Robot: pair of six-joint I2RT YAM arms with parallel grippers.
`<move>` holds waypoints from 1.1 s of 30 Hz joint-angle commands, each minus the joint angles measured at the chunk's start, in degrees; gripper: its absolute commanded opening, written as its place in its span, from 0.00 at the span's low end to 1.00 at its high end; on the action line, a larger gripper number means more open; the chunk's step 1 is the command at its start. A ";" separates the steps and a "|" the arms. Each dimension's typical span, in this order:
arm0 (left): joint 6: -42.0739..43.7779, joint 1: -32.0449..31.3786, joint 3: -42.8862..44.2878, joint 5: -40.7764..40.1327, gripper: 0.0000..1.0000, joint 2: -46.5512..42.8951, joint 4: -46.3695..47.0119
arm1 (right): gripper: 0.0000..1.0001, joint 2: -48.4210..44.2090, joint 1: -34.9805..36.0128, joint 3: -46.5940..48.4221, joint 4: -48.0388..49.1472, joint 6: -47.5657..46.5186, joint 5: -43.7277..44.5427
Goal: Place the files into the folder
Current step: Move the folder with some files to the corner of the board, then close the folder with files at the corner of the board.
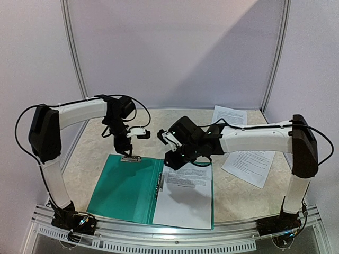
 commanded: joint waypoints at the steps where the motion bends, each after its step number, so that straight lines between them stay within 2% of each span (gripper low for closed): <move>1: -8.71 0.62 -0.56 18.61 0.67 -4.83 -2.28 | 0.16 4.87 0.22 0.29 1.56 0.55 -4.28; 5: -17.58 0.25 -3.11 32.74 0.56 -5.42 -0.39 | 0.02 4.12 0.21 -1.94 3.07 3.83 -4.62; 7: -20.87 -0.31 -4.72 35.45 0.53 -4.61 1.30 | 0.00 2.66 0.19 -4.22 4.32 6.14 -4.50; 17: -30.00 -3.14 -10.53 36.82 0.52 -1.21 12.79 | 0.00 2.75 0.21 -10.52 9.39 15.40 -2.72; 25: -37.95 -3.78 -13.27 40.31 0.52 2.26 19.36 | 0.00 4.24 -0.18 -13.67 12.46 17.54 -5.00; 33: -39.40 -5.37 -14.08 41.75 0.56 3.80 22.52 | 0.00 5.64 -0.58 -14.06 13.28 17.88 -6.58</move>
